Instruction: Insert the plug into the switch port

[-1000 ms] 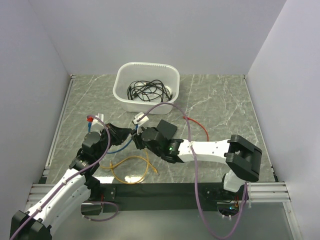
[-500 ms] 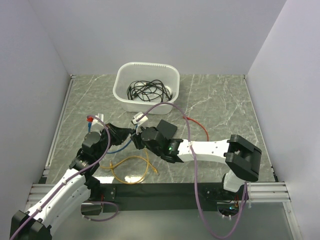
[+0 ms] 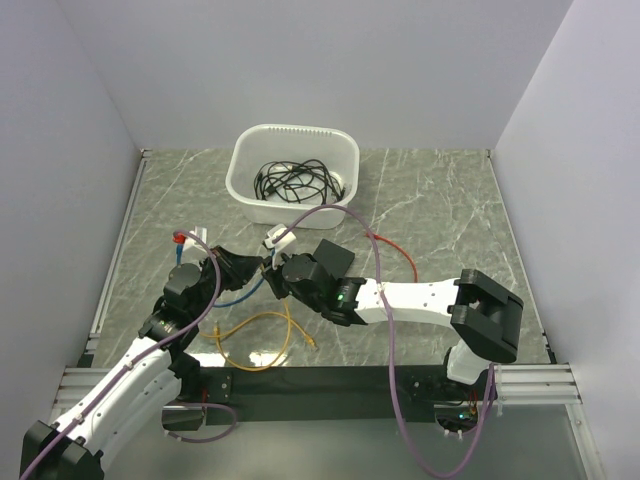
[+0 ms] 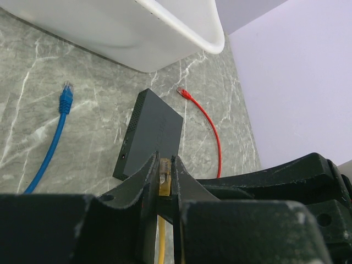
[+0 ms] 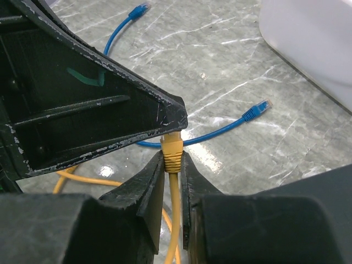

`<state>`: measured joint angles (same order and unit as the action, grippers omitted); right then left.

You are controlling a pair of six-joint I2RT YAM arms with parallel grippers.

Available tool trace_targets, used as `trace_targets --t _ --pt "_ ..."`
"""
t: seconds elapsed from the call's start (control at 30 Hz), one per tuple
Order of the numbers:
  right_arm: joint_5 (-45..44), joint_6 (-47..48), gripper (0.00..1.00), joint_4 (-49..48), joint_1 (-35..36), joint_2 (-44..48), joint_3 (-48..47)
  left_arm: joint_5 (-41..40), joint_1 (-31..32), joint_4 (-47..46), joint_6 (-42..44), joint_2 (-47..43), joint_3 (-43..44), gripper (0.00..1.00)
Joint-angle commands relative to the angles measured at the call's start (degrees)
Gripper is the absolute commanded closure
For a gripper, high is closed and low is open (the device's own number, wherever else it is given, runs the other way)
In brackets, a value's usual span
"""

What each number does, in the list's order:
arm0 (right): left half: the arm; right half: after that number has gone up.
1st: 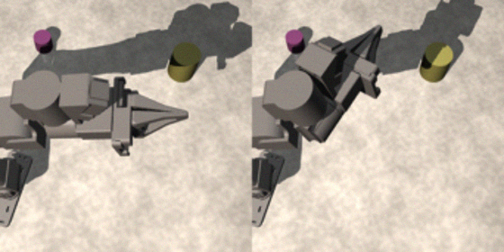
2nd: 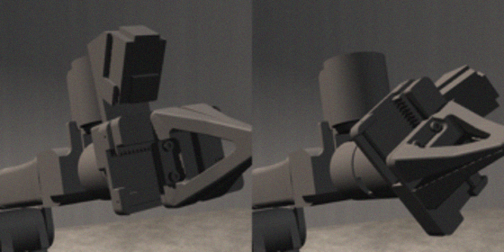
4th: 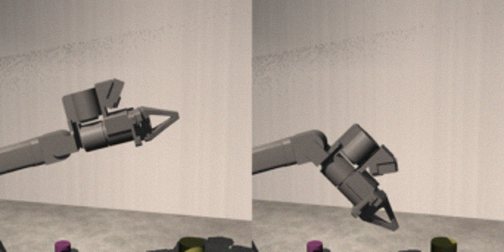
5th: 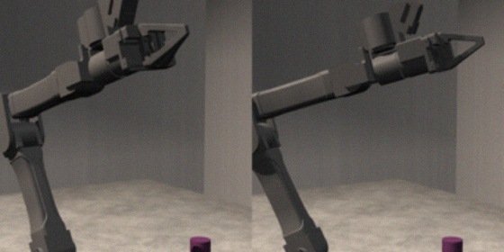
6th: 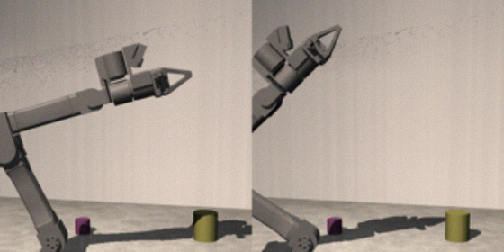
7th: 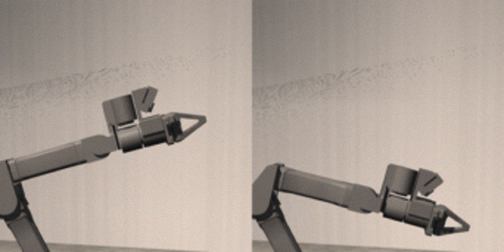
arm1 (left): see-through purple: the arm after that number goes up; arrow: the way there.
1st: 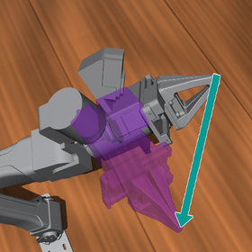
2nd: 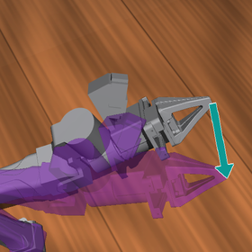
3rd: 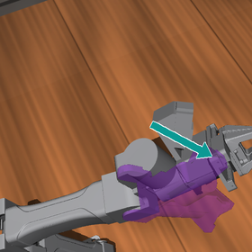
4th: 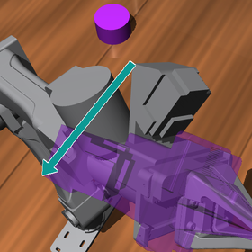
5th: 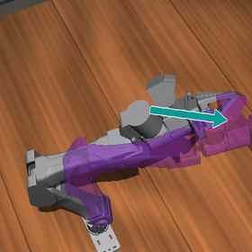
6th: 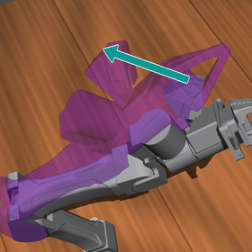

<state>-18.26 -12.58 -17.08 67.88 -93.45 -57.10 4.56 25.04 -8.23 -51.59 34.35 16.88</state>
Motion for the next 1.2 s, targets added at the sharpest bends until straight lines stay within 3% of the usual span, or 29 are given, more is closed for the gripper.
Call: trace_targets --t 0.0,0.1,0.2,0.23,0.33,0.43,0.7,0.87,1.17 --pt "1.3 -1.13 1.0 -4.71 0.24 2.66 -0.64 0.01 -0.08 -0.56 0.7 0.02 2.36 0.99" --pt "1.56 -1.31 1.0 -4.63 0.15 3.27 -0.38 0.28 -0.08 -0.65 0.97 0.02 2.36 0.98" --pt "-0.19 -1.66 1.0 -2.53 0.15 4.58 -0.12 0.28 -0.08 -0.39 1.32 0.19 2.54 0.8" --pt "-1.24 -2.44 1.0 -2.0 -0.02 5.2 0.75 0.28 -0.08 -0.04 1.49 0.54 2.71 0.66" --pt "-2.3 -6.12 1.0 1.34 -2.04 9.24 4.18 0.28 -0.08 0.58 2.11 0.9 2.98 0.45" --pt "-5.46 -11.39 1.0 8.8 -5.11 14.07 6.64 0.37 -0.08 0.67 2.37 1.24 2.63 0.32" --pt "-10.92 -20.55 1.0 32.78 -14.51 22.69 11.12 2.56 -0.08 -7.05 3.25 9.23 2.19 0.29" --pt "-4.86 -21.52 1.0 35.19 -22.87 22.18 15.09 4.14 -0.08 -10.92 4.74 14.77 3.68 0.29" --pt "1.55 -20.38 1.0 33.35 -24.28 6.81 11.05 8.0 -0.08 -18.13 8.44 31.38 9.65 0.3"
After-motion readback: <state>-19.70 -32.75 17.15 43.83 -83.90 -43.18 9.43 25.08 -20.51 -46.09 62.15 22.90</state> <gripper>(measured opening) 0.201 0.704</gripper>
